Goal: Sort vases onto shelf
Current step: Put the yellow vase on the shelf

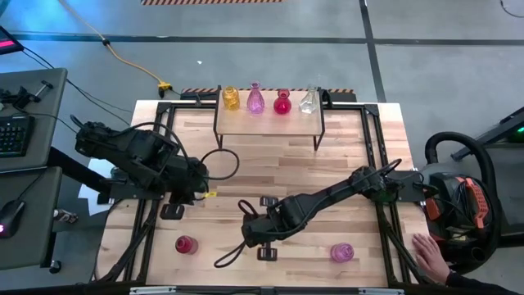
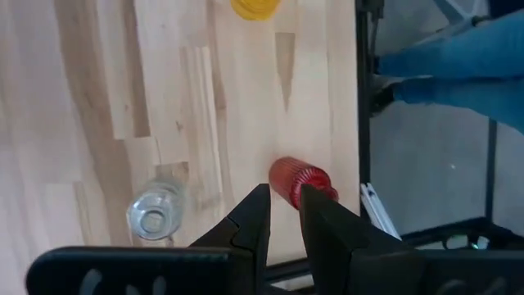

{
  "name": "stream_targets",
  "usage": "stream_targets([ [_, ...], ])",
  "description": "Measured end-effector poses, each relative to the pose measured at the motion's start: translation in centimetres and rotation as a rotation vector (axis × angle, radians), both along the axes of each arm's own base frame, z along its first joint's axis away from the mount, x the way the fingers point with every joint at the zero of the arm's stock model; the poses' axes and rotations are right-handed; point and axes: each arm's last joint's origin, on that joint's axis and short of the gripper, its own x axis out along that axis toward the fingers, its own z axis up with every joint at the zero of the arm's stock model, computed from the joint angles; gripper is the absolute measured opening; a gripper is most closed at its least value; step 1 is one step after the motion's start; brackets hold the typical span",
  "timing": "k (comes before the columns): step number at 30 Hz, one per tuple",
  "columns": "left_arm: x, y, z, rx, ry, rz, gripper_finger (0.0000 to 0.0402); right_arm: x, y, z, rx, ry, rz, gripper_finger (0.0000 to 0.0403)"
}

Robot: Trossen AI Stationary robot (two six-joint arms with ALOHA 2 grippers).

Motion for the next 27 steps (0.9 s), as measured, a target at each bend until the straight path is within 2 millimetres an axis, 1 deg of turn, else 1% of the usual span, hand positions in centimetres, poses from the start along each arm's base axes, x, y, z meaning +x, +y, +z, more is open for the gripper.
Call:
stream_targets([
  [4, 0.06, -0.03, 0.03, -0.002, -0.011, -0.014, 0.006, 0.07, 0.0, 0.03, -0.005, -0.011, -0.005, 0.0],
  [9, 0.16, 0.05, 0.03, 0.015, -0.014, 0.048, 0.006, 0.18, 0.05, 0.1, 0.004, -0.022, -0.012, 0.0],
  [14, 0.22, 0.03, 0.05, 0.015, -0.021, 0.053, 0.006, 0.17, 0.05, 0.09, 0.01, -0.021, -0.024, 0.0],
  [19, 0.21, 0.18, 0.01, 0.06, -0.032, 0.064, 0.0061, 0.17, 0.05, 0.09, 0.011, -0.021, -0.028, 0.0],
  [23, 0.18, 0.33, -0.02, 0.071, -0.026, 0.073, 0.0074, 0.19, 0.0, 0.1, -0.006, -0.027, -0.025, 0.0],
  [27, 0.18, 0.33, -0.02, 0.066, -0.024, 0.072, 0.0103, 0.28, -0.23, 0.12, -0.007, -0.027, -0.024, 0.0],
])
